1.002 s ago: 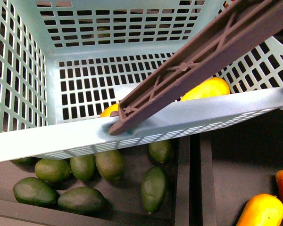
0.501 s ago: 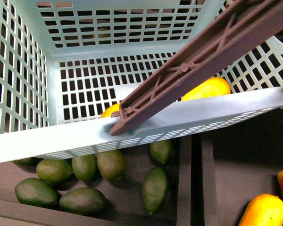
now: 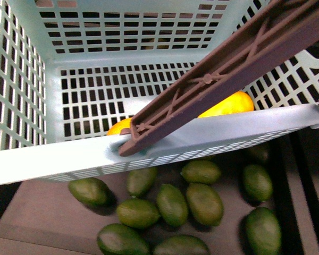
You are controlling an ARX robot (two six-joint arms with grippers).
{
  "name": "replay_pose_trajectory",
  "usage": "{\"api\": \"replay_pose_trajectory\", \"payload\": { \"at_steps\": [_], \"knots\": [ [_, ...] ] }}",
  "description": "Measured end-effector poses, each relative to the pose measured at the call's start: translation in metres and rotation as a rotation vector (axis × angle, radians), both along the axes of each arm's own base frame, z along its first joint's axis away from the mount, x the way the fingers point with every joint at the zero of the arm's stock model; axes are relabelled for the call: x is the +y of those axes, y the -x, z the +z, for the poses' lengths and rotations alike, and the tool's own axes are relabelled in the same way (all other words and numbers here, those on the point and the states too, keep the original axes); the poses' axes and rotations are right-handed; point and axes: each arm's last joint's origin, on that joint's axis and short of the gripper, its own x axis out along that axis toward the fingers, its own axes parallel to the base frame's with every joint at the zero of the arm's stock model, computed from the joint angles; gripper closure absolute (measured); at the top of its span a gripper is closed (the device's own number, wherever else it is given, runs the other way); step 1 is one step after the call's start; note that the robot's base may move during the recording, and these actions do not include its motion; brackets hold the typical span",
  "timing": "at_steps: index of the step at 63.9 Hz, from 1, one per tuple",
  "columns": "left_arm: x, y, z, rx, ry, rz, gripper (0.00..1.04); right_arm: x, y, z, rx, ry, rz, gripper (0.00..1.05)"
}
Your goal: Pick lemon and mango into basket
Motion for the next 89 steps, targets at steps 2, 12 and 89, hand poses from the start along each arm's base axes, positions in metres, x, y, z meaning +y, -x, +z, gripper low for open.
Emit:
{"api": "replay_pose_trajectory", "payload": {
  "at_steps": [2, 12, 89],
  "knots": [
    [0.0, 0.0, 0.0, 0.0, 0.0, 0.002, 1.0, 0.0, 0.0, 0.0, 0.002, 0.0, -0.001, 0.09],
    [0.001, -0.001, 0.0, -0.001, -0.001, 0.004, 1.0, 0.0, 0.0, 0.0, 0.001, 0.0, 0.003, 0.09],
    [-0.025, -0.027, -0.015, -0.129, -0.02, 0.721, 1.0, 0.0, 0.0, 0.0, 0.002, 0.0, 0.001, 0.09]
  ]
}}
